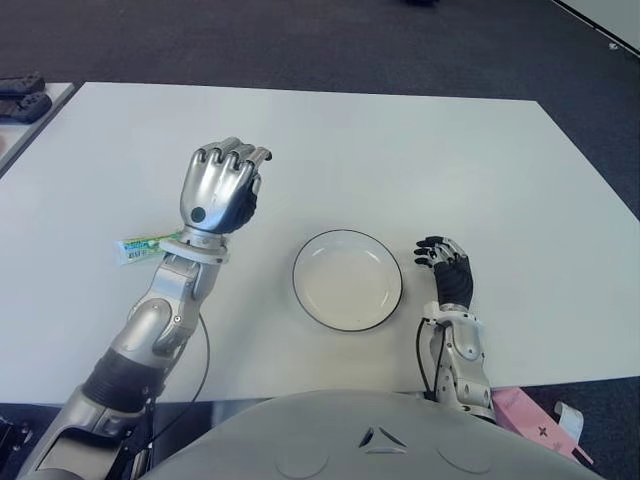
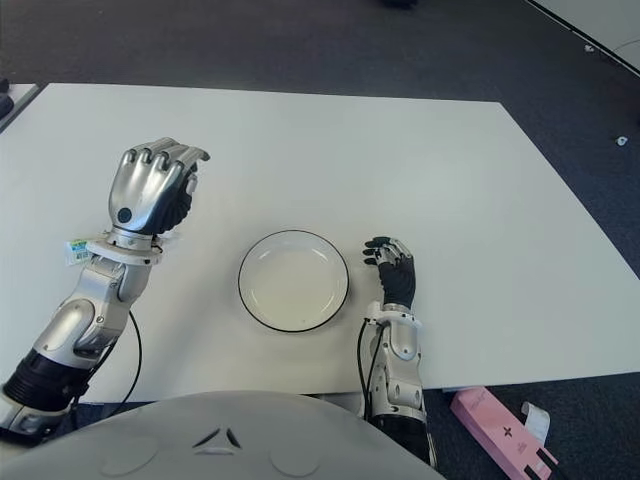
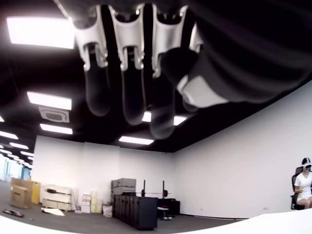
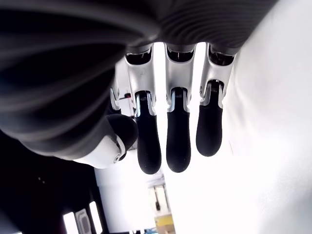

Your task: Put the toothpaste on the table into the plate.

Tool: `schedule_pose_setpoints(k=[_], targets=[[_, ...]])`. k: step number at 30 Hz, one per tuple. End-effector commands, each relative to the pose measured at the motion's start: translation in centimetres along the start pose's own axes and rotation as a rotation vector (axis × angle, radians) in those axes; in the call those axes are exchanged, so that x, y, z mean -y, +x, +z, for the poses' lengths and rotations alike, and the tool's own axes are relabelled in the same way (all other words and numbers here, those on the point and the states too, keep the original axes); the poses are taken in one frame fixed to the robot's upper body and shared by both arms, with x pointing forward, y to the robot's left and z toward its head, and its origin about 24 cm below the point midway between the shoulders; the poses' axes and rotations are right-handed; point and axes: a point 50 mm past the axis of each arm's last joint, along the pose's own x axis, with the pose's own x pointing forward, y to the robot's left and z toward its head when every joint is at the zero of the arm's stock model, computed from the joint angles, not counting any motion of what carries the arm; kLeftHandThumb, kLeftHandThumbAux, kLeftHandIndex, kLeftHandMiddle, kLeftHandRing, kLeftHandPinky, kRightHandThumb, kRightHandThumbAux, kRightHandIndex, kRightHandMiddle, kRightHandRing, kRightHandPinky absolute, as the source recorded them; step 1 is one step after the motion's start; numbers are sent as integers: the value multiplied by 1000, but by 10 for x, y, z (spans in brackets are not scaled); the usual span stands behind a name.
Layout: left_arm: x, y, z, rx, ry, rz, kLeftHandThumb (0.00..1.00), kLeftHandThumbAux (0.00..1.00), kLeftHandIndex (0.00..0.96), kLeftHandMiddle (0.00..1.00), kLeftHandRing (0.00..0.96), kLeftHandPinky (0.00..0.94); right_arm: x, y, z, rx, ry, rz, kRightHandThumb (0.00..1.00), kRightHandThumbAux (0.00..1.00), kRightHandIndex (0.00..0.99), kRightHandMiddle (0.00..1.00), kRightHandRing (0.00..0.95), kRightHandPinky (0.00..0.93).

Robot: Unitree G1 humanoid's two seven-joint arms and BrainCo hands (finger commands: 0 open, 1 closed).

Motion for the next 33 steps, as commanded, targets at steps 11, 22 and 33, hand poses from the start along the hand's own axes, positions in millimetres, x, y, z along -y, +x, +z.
schedule_pose_setpoints(k=[11,22,33], targets=[[20,-15,-86,-184,59,-636,714,685,433,686,668,590,0,-7,-18,-97,13,-31,707,722,427,493,494,505],[18,-25,-122,-272,105,-912,598,334,242,349,325,307,1,-8,-19,-106,31,-37,708,722,428,493,497,507],[22,-33,-139,-342,167,-1067,558,219,19,205,224,270,2,-9,-19,-100,25,-27,708,722,429,496,497,505]])
